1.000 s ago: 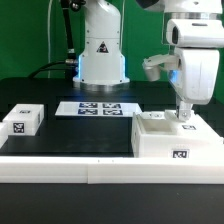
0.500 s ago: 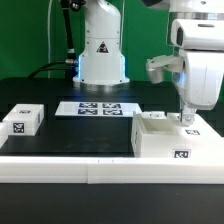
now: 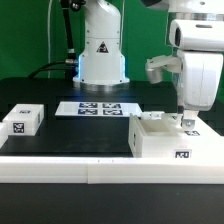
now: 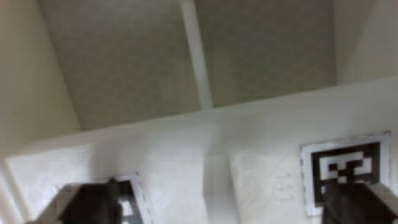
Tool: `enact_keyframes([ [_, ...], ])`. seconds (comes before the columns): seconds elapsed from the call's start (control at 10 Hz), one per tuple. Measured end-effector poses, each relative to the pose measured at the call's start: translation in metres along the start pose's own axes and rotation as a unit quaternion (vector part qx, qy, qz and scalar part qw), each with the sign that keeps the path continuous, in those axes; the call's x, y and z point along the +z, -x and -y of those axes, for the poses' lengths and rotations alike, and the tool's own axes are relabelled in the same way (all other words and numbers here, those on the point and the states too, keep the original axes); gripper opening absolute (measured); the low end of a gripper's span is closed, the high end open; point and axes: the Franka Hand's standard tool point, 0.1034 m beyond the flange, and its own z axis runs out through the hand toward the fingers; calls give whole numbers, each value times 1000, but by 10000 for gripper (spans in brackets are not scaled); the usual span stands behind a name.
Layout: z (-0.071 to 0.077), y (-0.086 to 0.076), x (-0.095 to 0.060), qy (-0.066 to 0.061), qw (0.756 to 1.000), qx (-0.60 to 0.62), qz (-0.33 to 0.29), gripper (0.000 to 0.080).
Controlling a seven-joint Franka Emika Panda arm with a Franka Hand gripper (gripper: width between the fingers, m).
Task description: Assemble cabinet
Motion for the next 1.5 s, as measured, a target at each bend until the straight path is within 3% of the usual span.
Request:
enact_keyframes([
  [0.1,0,0,0,0,1000,0,0,642],
  [0.2,0,0,0,0,1000,0,0,765],
  [0.4,5,1,-3,0,1000,-1,1,789],
  [0.9,69,13,-33,-6,1000,-13,15,797],
  [1.4,66,13,-28,-8,1000,-12,14,797],
  [1.5,73,16,-26,-2,1000,-15,9,797],
])
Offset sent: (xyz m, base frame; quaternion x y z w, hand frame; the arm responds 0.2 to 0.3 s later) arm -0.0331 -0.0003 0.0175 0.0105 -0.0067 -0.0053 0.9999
